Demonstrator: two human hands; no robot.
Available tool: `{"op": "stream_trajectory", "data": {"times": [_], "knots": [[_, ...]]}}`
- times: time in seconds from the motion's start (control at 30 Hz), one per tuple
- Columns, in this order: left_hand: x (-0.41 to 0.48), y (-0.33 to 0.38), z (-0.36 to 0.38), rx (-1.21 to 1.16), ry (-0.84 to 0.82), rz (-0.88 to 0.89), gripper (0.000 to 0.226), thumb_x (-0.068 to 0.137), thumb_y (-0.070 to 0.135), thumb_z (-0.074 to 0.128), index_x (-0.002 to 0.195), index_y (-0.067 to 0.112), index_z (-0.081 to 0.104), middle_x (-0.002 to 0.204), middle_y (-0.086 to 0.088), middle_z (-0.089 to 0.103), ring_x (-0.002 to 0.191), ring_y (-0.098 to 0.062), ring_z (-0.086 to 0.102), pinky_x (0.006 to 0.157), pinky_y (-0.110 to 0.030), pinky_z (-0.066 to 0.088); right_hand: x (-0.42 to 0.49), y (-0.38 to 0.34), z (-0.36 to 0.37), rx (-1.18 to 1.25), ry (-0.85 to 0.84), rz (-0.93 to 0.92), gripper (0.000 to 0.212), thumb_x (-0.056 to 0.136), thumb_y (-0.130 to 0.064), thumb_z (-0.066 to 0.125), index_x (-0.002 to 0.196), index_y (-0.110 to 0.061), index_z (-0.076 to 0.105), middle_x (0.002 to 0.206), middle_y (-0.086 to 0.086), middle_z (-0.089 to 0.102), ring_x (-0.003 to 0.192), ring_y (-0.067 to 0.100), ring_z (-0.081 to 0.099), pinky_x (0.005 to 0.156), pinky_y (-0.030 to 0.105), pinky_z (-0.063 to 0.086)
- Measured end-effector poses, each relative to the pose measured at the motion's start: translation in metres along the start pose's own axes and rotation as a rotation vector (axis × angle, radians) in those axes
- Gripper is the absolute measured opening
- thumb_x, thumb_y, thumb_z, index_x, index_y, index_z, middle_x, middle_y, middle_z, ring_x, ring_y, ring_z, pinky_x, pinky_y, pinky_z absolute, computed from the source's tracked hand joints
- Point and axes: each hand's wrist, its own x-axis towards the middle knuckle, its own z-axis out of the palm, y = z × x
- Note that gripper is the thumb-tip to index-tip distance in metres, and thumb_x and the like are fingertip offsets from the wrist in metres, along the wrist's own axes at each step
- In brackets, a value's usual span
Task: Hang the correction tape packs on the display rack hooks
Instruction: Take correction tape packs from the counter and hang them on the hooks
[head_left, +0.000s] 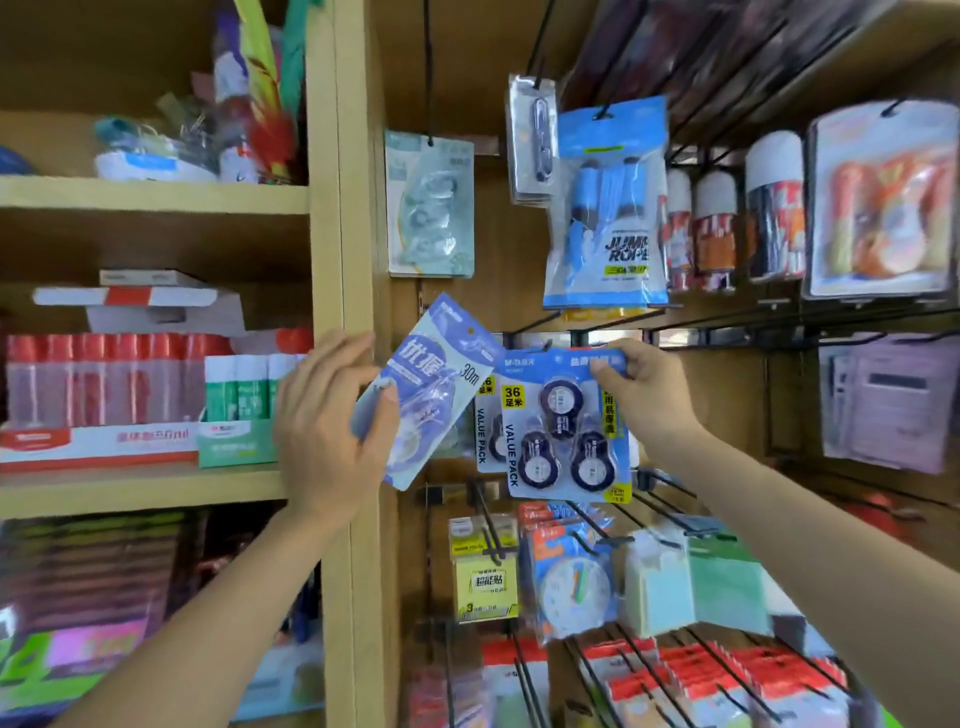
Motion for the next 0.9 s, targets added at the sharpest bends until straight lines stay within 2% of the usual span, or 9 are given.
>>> {"op": "stream_trajectory", "data": {"times": [0.1, 0.23, 0.33, 0.5, 0.63, 0.7, 0.8, 0.87, 0.9], "knots": [[0.000, -0.001, -0.001, 0.012, -0.008, 0.006, 0.029, 0.098, 0.029, 0.057, 0.093, 0.004, 0.069, 0.123, -0.011, 0.070, 0.128, -0.026, 0.057, 0.105, -0.040, 0.042, -0.004, 0.007, 0.005, -0.019, -0.009, 0.005, 0.012, 0.097, -0.013, 0.062, 0.085, -0.017, 0.063, 0.072, 0.000, 0.067, 0.057, -0.001, 0.055, 0.058, 0.014, 0.044], [0.000, 0.000, 0.000, 0.017, -0.008, 0.012, 0.032, 0.099, 0.030, 0.055, 0.093, 0.002, 0.069, 0.122, -0.012, 0.071, 0.128, -0.026, 0.057, 0.104, -0.042, 0.043, -0.004, 0.010, 0.005, -0.014, -0.002, -0.029, 0.013, 0.097, -0.020, 0.063, 0.092, -0.009, 0.065, 0.086, 0.022, 0.068, 0.074, 0.030, 0.064, 0.068, 0.042, 0.051], [0.000, -0.001, 0.000, 0.025, -0.008, 0.018, 0.031, 0.099, 0.029, 0.056, 0.094, 0.002, 0.069, 0.122, -0.013, 0.070, 0.129, -0.027, 0.057, 0.103, -0.044, 0.044, 0.002, 0.002, 0.003, -0.014, 0.048, -0.081, 0.017, 0.097, -0.026, 0.063, 0.089, -0.011, 0.063, 0.089, 0.033, 0.061, 0.069, 0.032, 0.055, 0.065, 0.042, 0.048], [-0.001, -0.001, 0.000, 0.036, -0.007, 0.009, 0.027, 0.097, 0.026, 0.057, 0.095, 0.002, 0.069, 0.123, -0.013, 0.070, 0.129, -0.028, 0.058, 0.104, -0.045, 0.044, 0.006, -0.008, 0.007, 0.017, 0.048, -0.092, 0.007, 0.098, -0.018, 0.061, 0.098, -0.020, 0.068, 0.092, 0.019, 0.071, 0.089, 0.040, 0.067, 0.082, 0.055, 0.056], [-0.001, 0.000, 0.000, 0.042, 0.001, 0.014, 0.025, 0.096, 0.023, 0.059, 0.094, 0.001, 0.069, 0.123, -0.014, 0.070, 0.129, -0.029, 0.058, 0.103, -0.048, 0.045, 0.008, -0.008, 0.012, 0.038, 0.048, -0.057, 0.008, 0.098, -0.013, 0.060, 0.100, -0.014, 0.068, 0.085, 0.007, 0.073, 0.080, 0.019, 0.071, 0.071, 0.033, 0.060], [-0.002, 0.000, 0.001, 0.048, 0.006, 0.019, 0.025, 0.096, 0.024, 0.058, 0.094, 0.001, 0.068, 0.122, -0.014, 0.071, 0.128, -0.030, 0.058, 0.102, -0.048, 0.046, 0.007, -0.006, 0.017, 0.043, 0.063, -0.024, 0.007, 0.098, -0.013, 0.061, 0.094, -0.010, 0.066, 0.077, 0.003, 0.069, 0.066, 0.010, 0.064, 0.060, 0.022, 0.051], [-0.001, -0.001, 0.001, 0.058, 0.017, 0.025, 0.028, 0.097, 0.026, 0.056, 0.092, 0.001, 0.069, 0.122, -0.013, 0.071, 0.128, -0.029, 0.058, 0.101, -0.045, 0.044, 0.010, 0.006, 0.023, -0.024, 0.085, 0.033, 0.017, 0.097, -0.018, 0.062, 0.087, -0.004, 0.060, 0.072, 0.015, 0.056, 0.063, 0.019, 0.049, 0.058, 0.032, 0.040], [-0.001, -0.001, 0.002, 0.063, 0.022, 0.033, 0.029, 0.097, 0.026, 0.056, 0.091, 0.001, 0.069, 0.122, -0.013, 0.071, 0.128, -0.029, 0.059, 0.101, -0.045, 0.044, 0.011, 0.009, 0.028, -0.012, 0.089, 0.062, 0.009, 0.097, -0.018, 0.062, 0.089, -0.015, 0.062, 0.082, 0.010, 0.067, 0.071, 0.025, 0.061, 0.063, 0.035, 0.049], [-0.001, -0.001, 0.002, 0.065, 0.025, 0.037, 0.028, 0.097, 0.025, 0.056, 0.090, 0.001, 0.069, 0.121, -0.014, 0.071, 0.128, -0.030, 0.059, 0.101, -0.046, 0.045, 0.010, 0.009, 0.029, -0.008, 0.093, 0.057, 0.001, 0.097, -0.018, 0.062, 0.095, -0.018, 0.062, 0.088, 0.006, 0.069, 0.078, 0.021, 0.065, 0.067, 0.027, 0.052]]}}
